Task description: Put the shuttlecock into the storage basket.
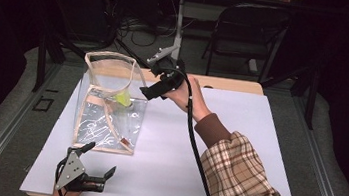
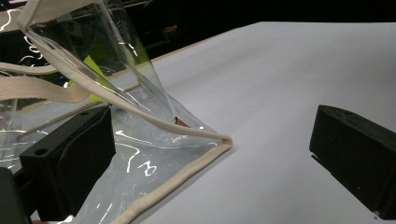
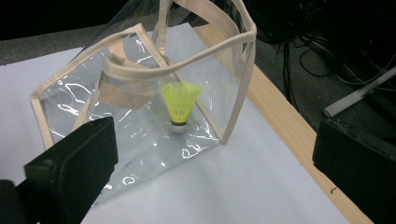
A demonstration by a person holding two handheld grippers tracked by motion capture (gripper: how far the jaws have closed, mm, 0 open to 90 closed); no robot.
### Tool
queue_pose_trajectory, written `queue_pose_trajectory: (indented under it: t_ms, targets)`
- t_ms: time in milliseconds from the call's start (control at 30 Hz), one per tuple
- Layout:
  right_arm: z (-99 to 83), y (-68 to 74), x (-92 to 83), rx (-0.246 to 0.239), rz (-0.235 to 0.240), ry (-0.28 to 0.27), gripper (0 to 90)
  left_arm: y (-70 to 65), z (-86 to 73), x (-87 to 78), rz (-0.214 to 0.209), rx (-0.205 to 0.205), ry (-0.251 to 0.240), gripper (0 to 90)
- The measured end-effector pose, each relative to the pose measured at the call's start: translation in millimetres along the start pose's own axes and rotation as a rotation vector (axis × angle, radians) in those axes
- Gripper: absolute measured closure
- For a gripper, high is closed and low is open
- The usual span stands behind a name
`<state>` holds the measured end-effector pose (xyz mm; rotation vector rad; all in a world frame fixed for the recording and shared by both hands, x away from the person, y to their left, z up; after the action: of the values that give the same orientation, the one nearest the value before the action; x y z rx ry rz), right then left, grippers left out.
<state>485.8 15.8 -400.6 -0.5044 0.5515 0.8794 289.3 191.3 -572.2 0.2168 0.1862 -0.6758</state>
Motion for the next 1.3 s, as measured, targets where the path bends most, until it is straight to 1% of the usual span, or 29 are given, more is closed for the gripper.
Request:
queue_pose_trajectory:
  t_ms: [133, 400, 600, 767, 833, 867, 1100, 1233, 1300]
  targets:
    - [-7.9, 0.2, -4.1, 0.006, 0.004, -0.002, 0.0, -0.3, 0.0, -0.3, 0.0, -0.001, 0.0, 0.2]
    - [-22.0, -0.3, -19.3, 0.009, 0.007, -0.01, 0.0, -0.4, 0.2, 0.4, -0.001, -0.001, 0.0, 0.2]
    - [-37.6, 1.0, -30.3, 0.008, 0.002, -0.008, 0.0, -0.3, 0.0, 0.2, -0.001, 0.001, 0.002, 0.1]
    - [-50.5, 0.8, -38.8, 0.013, -0.001, -0.019, 0.0, -0.3, 0.1, 0.1, 0.0, 0.0, 0.001, 0.1]
    - [-59.3, 0.0, -43.6, 0.021, -0.006, -0.019, 0.0, -0.5, 0.1, 0.2, -0.001, 0.0, 0.001, 0.1]
    - [-59.3, 0.0, -43.6, 0.021, -0.006, -0.019, 0.0, -0.4, 0.0, 0.2, -0.001, 0.001, 0.003, 0.1]
    - [-78.9, 0.0, -52.9, 0.033, -0.014, -0.023, 0.0, -0.2, 0.0, 0.3, 0.001, 0.002, 0.003, 0.1]
    - [-91.3, 2.8, -58.4, 0.038, -0.017, -0.023, 0.0, -0.2, -0.1, 0.2, 0.002, 0.003, 0.004, 0.1]
    - [-93.3, 3.4, -59.9, 0.04, -0.018, -0.027, 0.0, -0.2, 0.0, 0.2, 0.0, 0.002, 0.004, 0.1]
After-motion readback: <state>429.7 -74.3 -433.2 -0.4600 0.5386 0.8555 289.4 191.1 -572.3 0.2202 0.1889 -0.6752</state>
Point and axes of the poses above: each handheld gripper's, and its own axes: x roughly forward along the jaws, z roughly out of its top, y roughly to its left, the point moved 7 cm from there along x, roughly forward along the jaws, and after that the axes turned 1 degree about -x, right-handed, at the moved point
